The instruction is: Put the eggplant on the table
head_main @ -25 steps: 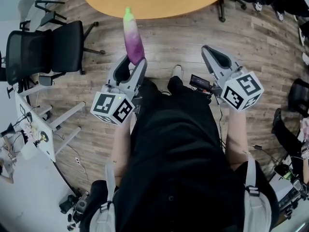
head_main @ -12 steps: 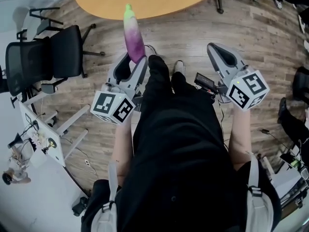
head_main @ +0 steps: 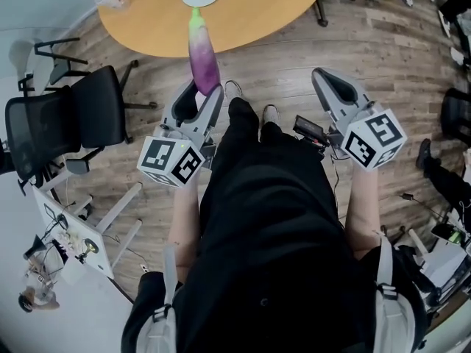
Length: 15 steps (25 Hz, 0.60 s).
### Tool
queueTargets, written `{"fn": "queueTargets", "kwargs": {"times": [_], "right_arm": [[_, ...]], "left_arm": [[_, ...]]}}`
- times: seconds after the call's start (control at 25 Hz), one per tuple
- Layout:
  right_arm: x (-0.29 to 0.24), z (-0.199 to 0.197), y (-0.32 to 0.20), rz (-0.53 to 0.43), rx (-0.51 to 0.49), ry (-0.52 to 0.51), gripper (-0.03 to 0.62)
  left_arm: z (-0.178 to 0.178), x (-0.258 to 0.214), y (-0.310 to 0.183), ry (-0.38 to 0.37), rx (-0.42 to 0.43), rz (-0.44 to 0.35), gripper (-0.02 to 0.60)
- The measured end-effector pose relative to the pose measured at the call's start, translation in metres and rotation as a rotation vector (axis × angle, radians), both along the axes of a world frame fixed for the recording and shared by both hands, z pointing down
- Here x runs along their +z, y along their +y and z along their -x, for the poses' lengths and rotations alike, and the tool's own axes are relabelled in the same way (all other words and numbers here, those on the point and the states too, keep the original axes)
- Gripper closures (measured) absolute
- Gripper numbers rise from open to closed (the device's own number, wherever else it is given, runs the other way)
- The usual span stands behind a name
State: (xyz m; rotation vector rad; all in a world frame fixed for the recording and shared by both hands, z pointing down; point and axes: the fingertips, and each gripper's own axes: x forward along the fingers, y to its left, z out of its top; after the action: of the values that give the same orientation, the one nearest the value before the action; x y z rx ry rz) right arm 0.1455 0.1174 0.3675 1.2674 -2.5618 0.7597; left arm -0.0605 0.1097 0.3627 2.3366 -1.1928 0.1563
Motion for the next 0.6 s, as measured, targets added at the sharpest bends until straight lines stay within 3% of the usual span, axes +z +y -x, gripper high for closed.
{"fn": "queueTargets", "kwargs": {"times": [0.6], "right_arm": [[-0.024,0.060,-0.084,-0.049,0.059,0.047,0.577]], "left_arm": [[0.063,-0.012,-0.108,0.042,0.047,-0.057,0.370]]}}
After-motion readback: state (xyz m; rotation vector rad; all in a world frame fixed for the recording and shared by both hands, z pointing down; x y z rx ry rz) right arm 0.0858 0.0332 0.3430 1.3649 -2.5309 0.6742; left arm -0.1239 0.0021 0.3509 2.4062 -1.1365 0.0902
